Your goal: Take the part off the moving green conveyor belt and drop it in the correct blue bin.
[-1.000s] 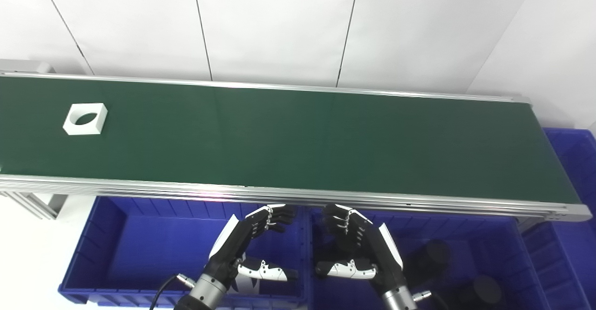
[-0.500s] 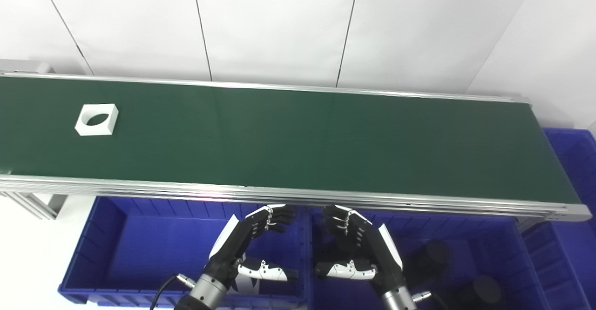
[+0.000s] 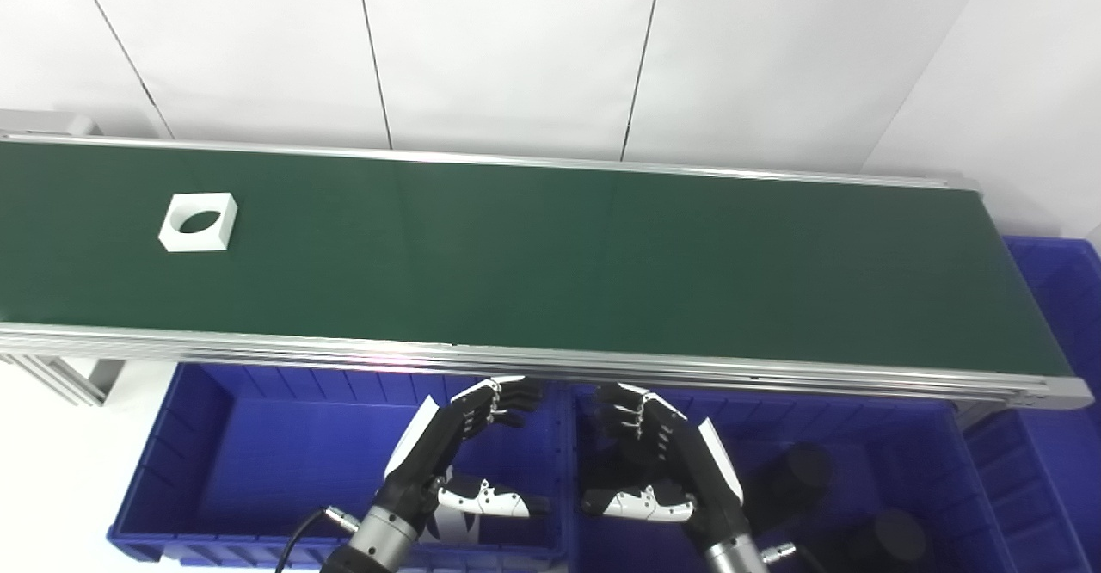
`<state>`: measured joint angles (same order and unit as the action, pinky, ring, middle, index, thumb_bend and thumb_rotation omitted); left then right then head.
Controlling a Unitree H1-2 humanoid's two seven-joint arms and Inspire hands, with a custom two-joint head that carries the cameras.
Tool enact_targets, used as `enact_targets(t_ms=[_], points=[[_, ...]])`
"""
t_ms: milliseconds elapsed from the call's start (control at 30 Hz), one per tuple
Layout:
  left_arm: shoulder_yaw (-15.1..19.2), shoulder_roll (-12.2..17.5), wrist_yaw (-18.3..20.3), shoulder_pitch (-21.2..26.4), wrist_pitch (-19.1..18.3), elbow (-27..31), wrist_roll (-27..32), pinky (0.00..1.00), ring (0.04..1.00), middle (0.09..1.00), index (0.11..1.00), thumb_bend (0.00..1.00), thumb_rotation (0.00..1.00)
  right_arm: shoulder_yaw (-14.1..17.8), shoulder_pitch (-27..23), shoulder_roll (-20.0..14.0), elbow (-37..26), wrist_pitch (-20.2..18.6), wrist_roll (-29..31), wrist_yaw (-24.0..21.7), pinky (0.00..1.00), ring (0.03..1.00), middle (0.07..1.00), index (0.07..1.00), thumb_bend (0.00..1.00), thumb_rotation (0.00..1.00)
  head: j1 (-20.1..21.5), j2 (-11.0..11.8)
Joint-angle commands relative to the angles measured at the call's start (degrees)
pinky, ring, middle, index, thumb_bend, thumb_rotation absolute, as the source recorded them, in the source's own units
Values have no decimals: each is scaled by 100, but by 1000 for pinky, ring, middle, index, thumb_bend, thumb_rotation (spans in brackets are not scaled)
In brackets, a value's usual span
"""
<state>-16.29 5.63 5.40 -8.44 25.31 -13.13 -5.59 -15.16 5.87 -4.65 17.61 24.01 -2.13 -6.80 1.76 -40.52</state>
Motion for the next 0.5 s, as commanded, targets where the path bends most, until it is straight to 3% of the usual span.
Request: enact_targets(t_ms=[0, 467], points=[[16, 37, -81, 103, 159, 102, -17, 688, 747, 767, 751, 893, 130, 39, -31, 1, -210, 291, 61, -62, 684, 748, 787, 753, 900, 237, 1, 2], [11, 54, -63, 97, 161, 92, 29, 684, 742, 765, 752, 897, 129, 107, 53, -31, -285, 291, 97, -161, 693, 751, 786, 755, 912, 234, 3, 13]])
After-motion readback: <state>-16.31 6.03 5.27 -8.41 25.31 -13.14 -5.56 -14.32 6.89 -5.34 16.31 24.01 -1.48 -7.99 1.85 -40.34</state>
